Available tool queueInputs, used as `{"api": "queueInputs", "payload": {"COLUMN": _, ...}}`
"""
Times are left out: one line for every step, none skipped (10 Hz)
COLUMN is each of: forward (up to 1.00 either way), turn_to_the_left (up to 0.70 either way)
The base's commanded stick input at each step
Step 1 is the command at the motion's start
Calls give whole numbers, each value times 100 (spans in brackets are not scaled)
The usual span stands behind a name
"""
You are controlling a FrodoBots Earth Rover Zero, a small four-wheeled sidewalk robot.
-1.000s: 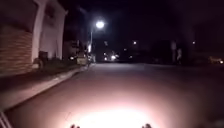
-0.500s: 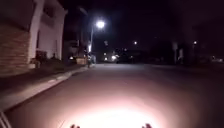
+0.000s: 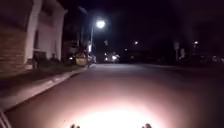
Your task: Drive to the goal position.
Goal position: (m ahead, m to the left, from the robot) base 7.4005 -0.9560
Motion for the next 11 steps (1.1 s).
{"api": "queueInputs", "payload": {"forward": 50, "turn_to_the_left": 0}}
{"api": "queueInputs", "payload": {"forward": 50, "turn_to_the_left": 0}}
{"api": "queueInputs", "payload": {"forward": 50, "turn_to_the_left": 0}}
{"api": "queueInputs", "payload": {"forward": 50, "turn_to_the_left": 0}}
{"api": "queueInputs", "payload": {"forward": 50, "turn_to_the_left": 0}}
{"api": "queueInputs", "payload": {"forward": 50, "turn_to_the_left": 0}}
{"api": "queueInputs", "payload": {"forward": 50, "turn_to_the_left": 0}}
{"api": "queueInputs", "payload": {"forward": 50, "turn_to_the_left": 0}}
{"api": "queueInputs", "payload": {"forward": 50, "turn_to_the_left": 0}}
{"api": "queueInputs", "payload": {"forward": 50, "turn_to_the_left": 0}}
{"api": "queueInputs", "payload": {"forward": 50, "turn_to_the_left": 0}}
